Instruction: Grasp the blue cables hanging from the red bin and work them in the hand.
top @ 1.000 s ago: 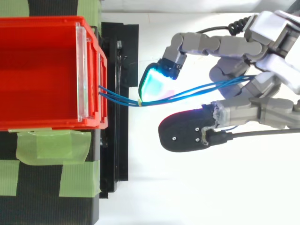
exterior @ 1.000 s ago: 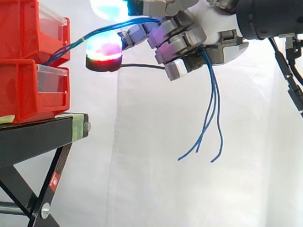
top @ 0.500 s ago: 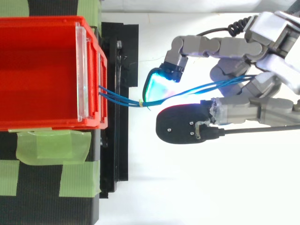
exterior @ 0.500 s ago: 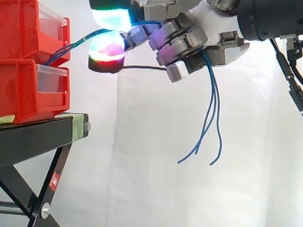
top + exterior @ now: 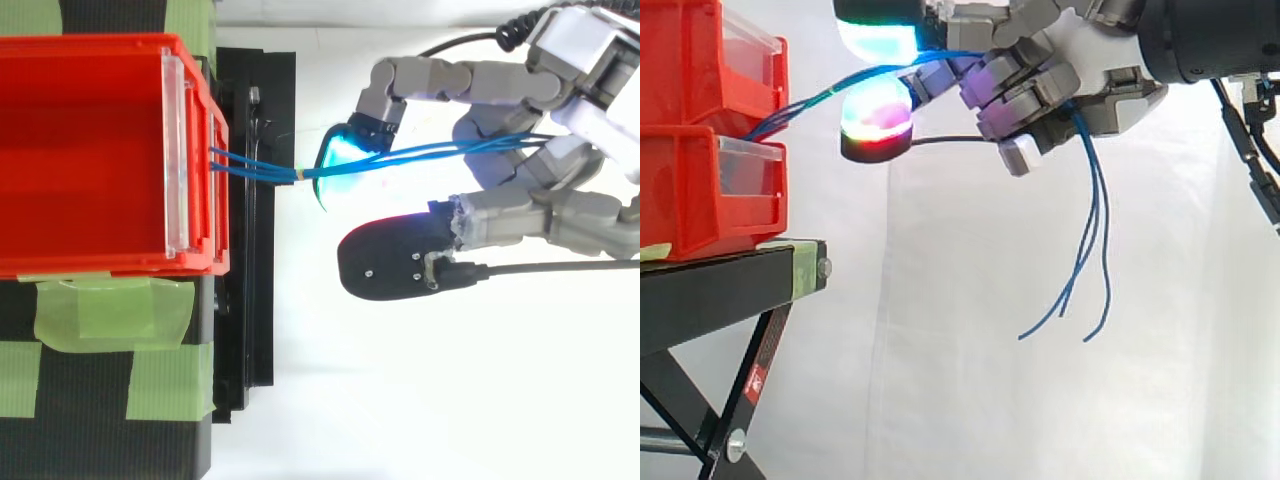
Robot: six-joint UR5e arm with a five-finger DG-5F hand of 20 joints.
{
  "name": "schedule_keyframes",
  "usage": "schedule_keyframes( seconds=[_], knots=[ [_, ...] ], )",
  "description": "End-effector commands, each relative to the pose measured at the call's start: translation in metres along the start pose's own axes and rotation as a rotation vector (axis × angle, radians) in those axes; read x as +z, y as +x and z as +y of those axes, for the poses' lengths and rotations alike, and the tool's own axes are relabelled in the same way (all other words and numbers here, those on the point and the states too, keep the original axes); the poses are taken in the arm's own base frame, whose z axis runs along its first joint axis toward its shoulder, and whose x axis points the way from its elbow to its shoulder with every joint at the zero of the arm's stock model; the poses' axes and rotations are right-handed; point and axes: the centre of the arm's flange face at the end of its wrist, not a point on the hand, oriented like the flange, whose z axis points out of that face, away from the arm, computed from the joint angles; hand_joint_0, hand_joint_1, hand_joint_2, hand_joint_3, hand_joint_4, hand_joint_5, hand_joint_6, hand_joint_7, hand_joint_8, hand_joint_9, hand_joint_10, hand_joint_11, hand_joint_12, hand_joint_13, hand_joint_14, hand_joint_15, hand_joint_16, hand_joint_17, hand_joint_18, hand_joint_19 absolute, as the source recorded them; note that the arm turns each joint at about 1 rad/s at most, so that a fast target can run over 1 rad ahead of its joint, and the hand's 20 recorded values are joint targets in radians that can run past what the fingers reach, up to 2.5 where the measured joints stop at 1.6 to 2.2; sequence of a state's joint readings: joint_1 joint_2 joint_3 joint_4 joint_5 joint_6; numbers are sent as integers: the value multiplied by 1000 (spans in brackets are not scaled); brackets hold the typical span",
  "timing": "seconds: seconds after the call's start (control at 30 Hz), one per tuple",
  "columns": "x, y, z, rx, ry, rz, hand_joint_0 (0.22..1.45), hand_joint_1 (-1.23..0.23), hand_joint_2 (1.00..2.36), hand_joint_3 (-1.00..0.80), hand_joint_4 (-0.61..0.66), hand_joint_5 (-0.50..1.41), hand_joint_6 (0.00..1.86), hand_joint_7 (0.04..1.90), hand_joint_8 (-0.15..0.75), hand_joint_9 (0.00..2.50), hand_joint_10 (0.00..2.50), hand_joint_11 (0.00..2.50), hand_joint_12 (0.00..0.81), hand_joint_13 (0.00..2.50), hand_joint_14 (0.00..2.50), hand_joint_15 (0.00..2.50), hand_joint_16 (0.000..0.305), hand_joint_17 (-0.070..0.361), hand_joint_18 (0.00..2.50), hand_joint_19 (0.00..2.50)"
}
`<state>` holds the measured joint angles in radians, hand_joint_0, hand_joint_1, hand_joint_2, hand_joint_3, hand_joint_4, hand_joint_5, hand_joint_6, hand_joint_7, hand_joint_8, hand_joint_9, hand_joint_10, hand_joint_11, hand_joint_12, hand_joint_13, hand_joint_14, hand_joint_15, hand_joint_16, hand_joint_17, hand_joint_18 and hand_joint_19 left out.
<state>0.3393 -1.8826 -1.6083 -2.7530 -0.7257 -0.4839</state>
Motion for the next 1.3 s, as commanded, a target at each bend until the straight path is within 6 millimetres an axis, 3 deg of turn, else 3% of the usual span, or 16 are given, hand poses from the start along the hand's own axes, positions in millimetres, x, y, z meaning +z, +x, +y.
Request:
schedule_keyframes(
  seconds=[0.0,0.4,1.27],
  knots=[
    [1,0,2,-2,-7,-8,874,-620,1011,-767,341,468,11,1365,455,1805,2500,2500,533,1889,2500,1398,203,153,2500,759],
    [8,-13,-2,38,15,-121,849,-602,1009,-809,344,460,10,1355,455,1805,2500,2500,533,1889,2500,1398,203,153,2500,759],
    [17,-25,-7,-39,11,-122,869,-609,1013,-756,345,426,12,1311,455,1805,2500,2500,533,1889,2500,1398,203,153,2500,759]
  ],
)
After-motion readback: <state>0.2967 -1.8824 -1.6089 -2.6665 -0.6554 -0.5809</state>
